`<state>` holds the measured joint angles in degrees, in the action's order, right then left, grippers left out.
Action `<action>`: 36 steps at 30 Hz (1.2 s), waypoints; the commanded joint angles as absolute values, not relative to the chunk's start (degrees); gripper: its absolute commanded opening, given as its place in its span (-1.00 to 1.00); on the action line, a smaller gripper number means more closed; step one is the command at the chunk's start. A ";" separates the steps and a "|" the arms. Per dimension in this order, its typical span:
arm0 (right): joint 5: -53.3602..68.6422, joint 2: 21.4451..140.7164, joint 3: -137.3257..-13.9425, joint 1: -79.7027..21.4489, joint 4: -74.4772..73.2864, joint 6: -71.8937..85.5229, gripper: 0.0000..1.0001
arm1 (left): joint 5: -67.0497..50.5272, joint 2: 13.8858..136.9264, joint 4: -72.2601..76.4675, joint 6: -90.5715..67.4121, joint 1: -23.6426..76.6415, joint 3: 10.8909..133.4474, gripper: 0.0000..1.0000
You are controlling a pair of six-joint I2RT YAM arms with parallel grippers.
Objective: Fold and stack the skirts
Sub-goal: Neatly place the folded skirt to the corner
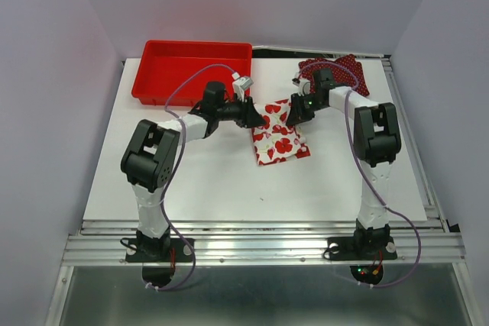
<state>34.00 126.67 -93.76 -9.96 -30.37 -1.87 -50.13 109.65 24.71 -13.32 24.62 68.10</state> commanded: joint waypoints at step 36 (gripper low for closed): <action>21.53 129.47 -99.32 -12.39 -44.74 -23.82 -0.47 | -27.53 100.56 13.79 -5.69 27.59 69.33 0.21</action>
